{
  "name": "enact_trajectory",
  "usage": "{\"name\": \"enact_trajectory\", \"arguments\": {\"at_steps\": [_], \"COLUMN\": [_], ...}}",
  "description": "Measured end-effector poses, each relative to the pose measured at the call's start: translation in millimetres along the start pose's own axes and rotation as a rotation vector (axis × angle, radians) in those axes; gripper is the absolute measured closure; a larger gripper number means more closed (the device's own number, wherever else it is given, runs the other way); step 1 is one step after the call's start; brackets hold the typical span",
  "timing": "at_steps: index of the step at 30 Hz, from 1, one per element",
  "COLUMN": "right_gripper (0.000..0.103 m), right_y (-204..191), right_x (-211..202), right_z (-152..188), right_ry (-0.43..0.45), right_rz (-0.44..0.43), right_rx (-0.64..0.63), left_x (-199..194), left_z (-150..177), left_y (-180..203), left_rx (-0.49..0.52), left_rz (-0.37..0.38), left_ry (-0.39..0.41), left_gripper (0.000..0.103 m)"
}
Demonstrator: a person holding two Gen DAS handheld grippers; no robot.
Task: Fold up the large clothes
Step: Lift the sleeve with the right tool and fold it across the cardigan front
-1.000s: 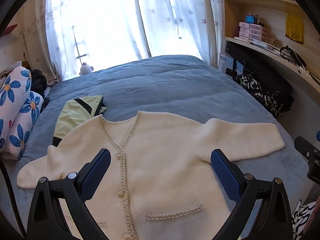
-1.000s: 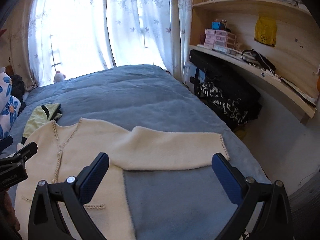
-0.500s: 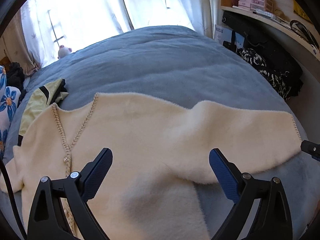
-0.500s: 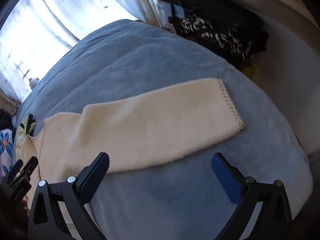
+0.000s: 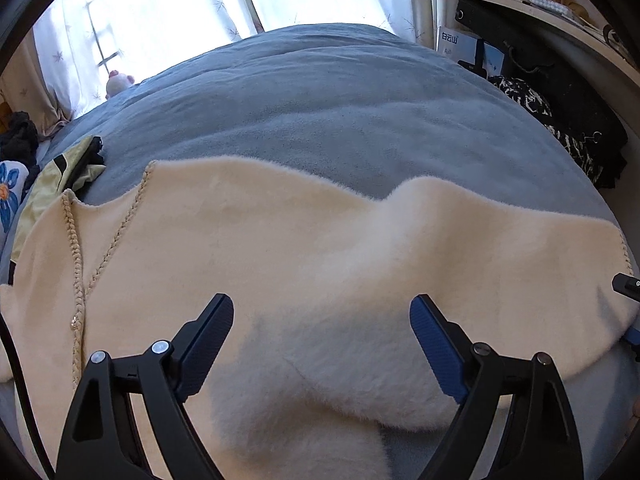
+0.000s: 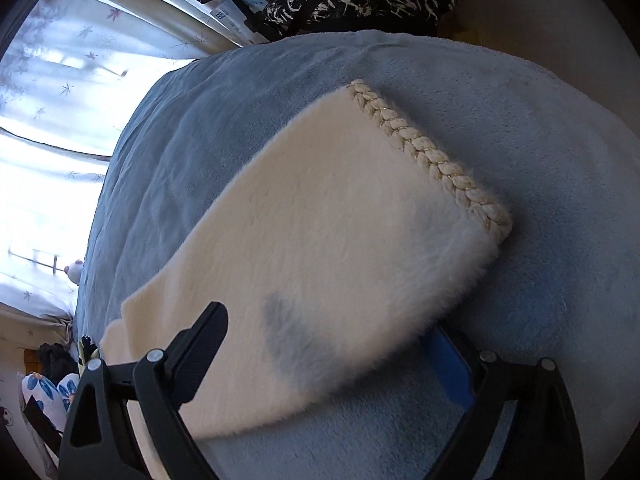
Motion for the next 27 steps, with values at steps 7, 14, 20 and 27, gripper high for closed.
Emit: {"name": "enact_trajectory", "arguments": {"at_steps": [7, 14, 20, 27], "right_gripper": [0.082, 0.094, 0.094, 0.094], "right_y": [-11, -45, -133, -240], "right_x": [2, -58, -131, -141], "right_z": [-5, 4, 54, 157], "right_ry": [0.058, 0.235, 0.326, 0.303], "right_rz": [0.124, 0.044, -0.133, -0.228], "right_rx": [-0.045, -0.147, -0.399, -0.71], "left_x": [14, -16, -69, -126], "left_z": [-1, 1, 11, 34], "left_y": [2, -16, -56, -139], "left_rx": [0.009, 0.009, 0.007, -0.056], "left_rz": [0.016, 0.065, 0.073, 0.004], "left_ry": [-0.02, 0.007, 0.075, 0.142], "left_gripper": [0.014, 0.014, 0.014, 0.014]}}
Point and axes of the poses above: each gripper's, at about its wrist camera, not at the fingertips, and x roughly the way its jaws point, y to its right, z to its underside, the point moved 1 cm from there along x, roughly the way its jaws point, and after that the axes turned 11 degrees about z, right-handed, at the moved point
